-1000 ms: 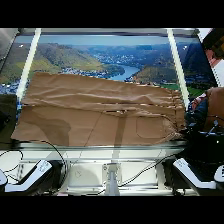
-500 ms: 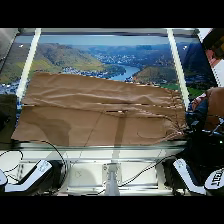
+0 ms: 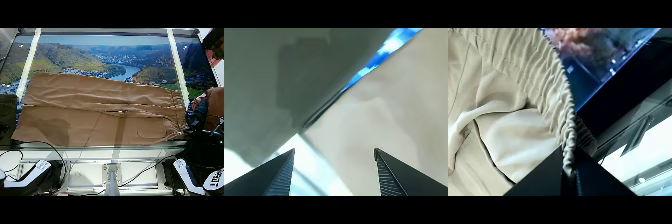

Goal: Fold the clothes and pants, and hang the long-sleeved shirts on hangers.

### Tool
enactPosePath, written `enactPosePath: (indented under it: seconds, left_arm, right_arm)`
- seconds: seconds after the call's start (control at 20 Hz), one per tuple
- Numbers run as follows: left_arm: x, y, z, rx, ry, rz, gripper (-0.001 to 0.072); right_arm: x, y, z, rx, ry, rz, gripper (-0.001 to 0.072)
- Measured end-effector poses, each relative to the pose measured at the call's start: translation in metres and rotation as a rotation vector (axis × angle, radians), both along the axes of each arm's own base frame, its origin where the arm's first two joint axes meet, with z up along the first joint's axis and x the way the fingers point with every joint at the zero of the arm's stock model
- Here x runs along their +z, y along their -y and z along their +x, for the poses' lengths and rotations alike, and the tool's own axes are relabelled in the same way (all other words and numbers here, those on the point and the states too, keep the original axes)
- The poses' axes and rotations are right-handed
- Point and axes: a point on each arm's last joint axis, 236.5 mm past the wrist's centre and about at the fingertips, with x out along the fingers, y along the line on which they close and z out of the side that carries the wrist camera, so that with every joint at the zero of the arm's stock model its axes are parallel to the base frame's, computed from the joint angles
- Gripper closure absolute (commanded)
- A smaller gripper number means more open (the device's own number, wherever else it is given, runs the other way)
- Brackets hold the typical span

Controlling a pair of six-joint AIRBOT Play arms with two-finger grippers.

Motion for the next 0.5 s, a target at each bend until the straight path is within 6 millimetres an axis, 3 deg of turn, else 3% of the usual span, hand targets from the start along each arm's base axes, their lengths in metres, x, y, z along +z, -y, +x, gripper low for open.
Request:
enactPosePath:
  seconds: [0.25, 0.5]
  left_arm:
    - [-0.038, 0.018, -0.023, 0.169, 0.069, -0.219, 0.0125]
    - [-0.055, 0.022, -0.014, 0.225, 0.175, -0.257, 0.0128]
  right_arm:
    - [0.000, 0.000, 0.000, 0.001, 0.000, -0.001, 0.0682]
    - [0.000, -0.001, 0.000, 0.003, 0.000, 0.002, 0.0682]
